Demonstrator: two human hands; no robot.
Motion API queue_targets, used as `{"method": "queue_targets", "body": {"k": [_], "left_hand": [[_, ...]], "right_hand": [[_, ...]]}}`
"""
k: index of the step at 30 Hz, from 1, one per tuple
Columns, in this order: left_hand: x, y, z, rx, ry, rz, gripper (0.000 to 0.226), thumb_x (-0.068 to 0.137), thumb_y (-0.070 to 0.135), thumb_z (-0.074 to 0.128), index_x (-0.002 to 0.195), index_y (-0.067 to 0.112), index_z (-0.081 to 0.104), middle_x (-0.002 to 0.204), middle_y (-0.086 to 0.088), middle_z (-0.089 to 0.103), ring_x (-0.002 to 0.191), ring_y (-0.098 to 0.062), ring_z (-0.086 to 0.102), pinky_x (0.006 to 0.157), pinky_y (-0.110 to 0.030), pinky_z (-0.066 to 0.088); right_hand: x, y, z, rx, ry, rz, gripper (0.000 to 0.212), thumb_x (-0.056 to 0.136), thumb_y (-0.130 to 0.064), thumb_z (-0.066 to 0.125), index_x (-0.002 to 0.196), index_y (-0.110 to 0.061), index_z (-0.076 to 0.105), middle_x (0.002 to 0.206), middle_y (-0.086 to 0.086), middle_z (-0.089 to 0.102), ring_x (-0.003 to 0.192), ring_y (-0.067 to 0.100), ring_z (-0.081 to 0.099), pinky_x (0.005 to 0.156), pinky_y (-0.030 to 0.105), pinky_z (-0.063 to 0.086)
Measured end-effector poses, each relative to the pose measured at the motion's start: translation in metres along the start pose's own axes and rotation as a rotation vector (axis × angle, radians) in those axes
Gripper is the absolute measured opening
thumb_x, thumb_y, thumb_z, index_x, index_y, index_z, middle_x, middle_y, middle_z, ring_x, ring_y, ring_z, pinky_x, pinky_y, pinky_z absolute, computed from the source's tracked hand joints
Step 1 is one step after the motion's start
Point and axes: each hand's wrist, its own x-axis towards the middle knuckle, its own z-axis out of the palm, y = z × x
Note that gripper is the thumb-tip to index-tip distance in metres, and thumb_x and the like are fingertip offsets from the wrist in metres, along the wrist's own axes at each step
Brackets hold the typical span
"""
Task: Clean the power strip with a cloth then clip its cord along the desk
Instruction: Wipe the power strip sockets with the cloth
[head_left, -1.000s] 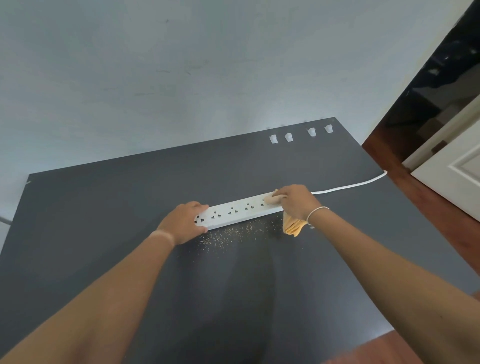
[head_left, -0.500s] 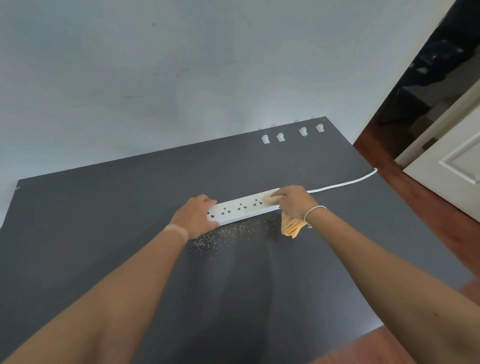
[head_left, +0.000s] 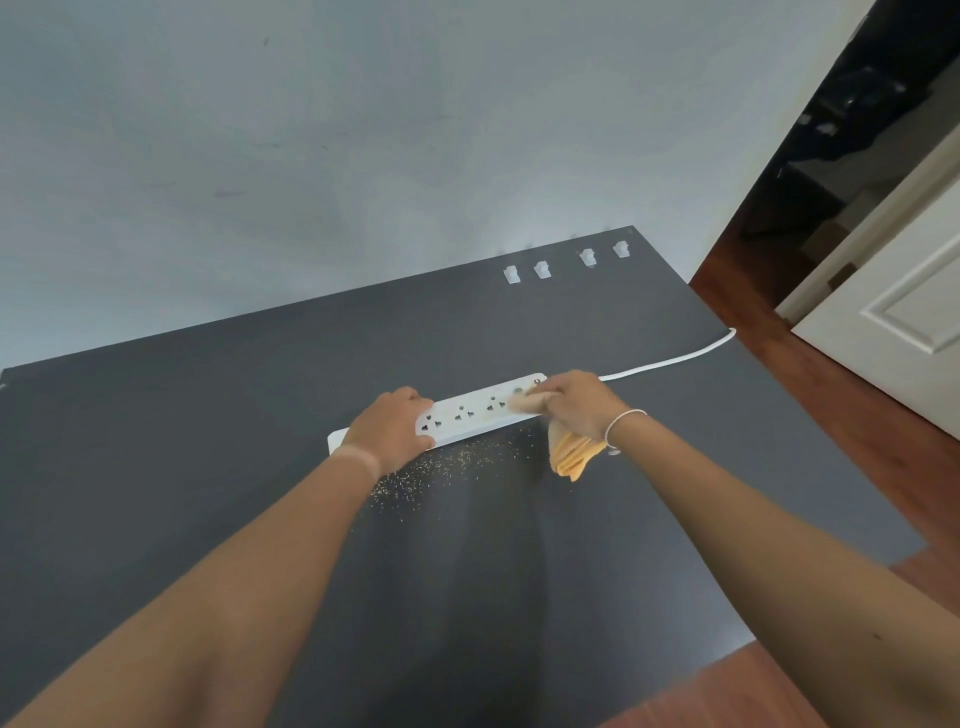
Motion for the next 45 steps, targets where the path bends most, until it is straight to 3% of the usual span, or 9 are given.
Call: {"method": "queue_targets", "body": {"k": [8,13,22,25,29,33,37,41,45], "left_hand": [[-0.001,0.000,0.000,-0.012,0.006,-0.009,0.052,0.088,0.026,0.058,0.137,0.017,0.044,0.139,-0.001,0.045,0.127,-0.023,0.042,0.103,-0.038,0.042],[-0.003,-0.001,0.000,-0.028,0.006,-0.007,0.054,0.088,0.026,0.058,0.139,0.016,0.041,0.141,-0.002,0.043,0.129,-0.023,0.041,0.104,-0.037,0.040],[-0.027,-0.036,-0.007,-0.090,0.020,-0.107,0.066,0.084,0.030,0.062,0.143,0.015,0.036,0.143,-0.002,0.039,0.132,-0.022,0.037,0.109,-0.036,0.036],[-0.035,-0.048,-0.010,-0.089,0.014,-0.138,0.067,0.083,0.032,0.062,0.143,0.016,0.036,0.145,-0.001,0.038,0.133,-0.022,0.035,0.110,-0.036,0.035],[-0.045,-0.063,-0.011,-0.104,0.016,-0.167,0.067,0.083,0.031,0.063,0.143,0.015,0.036,0.146,-0.001,0.037,0.135,-0.022,0.034,0.110,-0.034,0.034],[-0.056,-0.076,-0.010,-0.131,0.018,-0.191,0.069,0.081,0.029,0.065,0.142,0.015,0.037,0.147,-0.002,0.036,0.134,-0.023,0.035,0.109,-0.034,0.035],[-0.063,-0.088,-0.008,-0.157,0.037,-0.213,0.068,0.081,0.027,0.066,0.142,0.015,0.038,0.146,-0.002,0.037,0.133,-0.022,0.036,0.109,-0.033,0.035],[-0.067,-0.097,-0.008,-0.160,0.045,-0.226,0.067,0.083,0.025,0.064,0.143,0.014,0.036,0.148,-0.002,0.035,0.135,-0.022,0.035,0.111,-0.033,0.033],[-0.074,-0.107,-0.007,-0.155,0.048,-0.245,0.061,0.088,0.025,0.059,0.143,0.014,0.035,0.148,-0.002,0.036,0.134,-0.023,0.036,0.111,-0.034,0.034]], "right_hand": [[0.005,-0.012,0.012,0.070,-0.075,-0.029,0.031,0.089,-0.016,0.047,0.111,-0.015,0.069,0.115,0.002,0.061,0.104,0.019,0.052,0.089,0.024,0.038],[0.010,-0.014,0.010,0.159,0.135,-0.025,0.031,0.090,-0.021,0.047,0.115,-0.020,0.066,0.125,0.001,0.062,0.106,0.020,0.056,0.086,0.025,0.040],[0.014,-0.045,0.027,0.052,0.019,-0.026,0.033,0.086,-0.031,0.052,0.107,-0.013,0.069,0.120,0.008,0.066,0.103,0.028,0.062,0.078,0.032,0.048],[0.010,-0.060,0.049,0.035,-0.204,-0.121,0.032,0.089,-0.016,0.048,0.114,-0.014,0.067,0.125,0.006,0.062,0.100,0.018,0.054,0.083,0.025,0.039],[0.007,-0.076,0.067,0.024,-0.067,-0.152,0.037,0.092,-0.012,0.039,0.121,-0.011,0.061,0.133,0.008,0.057,0.117,0.026,0.053,0.092,0.025,0.040],[-0.001,-0.085,0.087,-0.020,-0.299,-0.205,0.034,0.089,-0.013,0.044,0.116,-0.014,0.066,0.130,0.006,0.059,0.116,0.021,0.052,0.091,0.024,0.038],[-0.001,-0.098,0.096,0.008,-0.130,-0.211,0.041,0.092,-0.008,0.036,0.124,-0.016,0.059,0.135,0.007,0.055,0.123,0.024,0.050,0.096,0.027,0.039],[-0.008,-0.105,0.114,-0.050,-0.323,-0.259,0.036,0.089,-0.009,0.042,0.117,-0.014,0.064,0.130,0.006,0.059,0.120,0.023,0.051,0.093,0.025,0.038],[-0.007,-0.115,0.125,-0.010,-0.197,-0.251,0.043,0.090,-0.004,0.035,0.123,-0.015,0.060,0.135,0.006,0.055,0.122,0.023,0.050,0.094,0.025,0.038]]}}
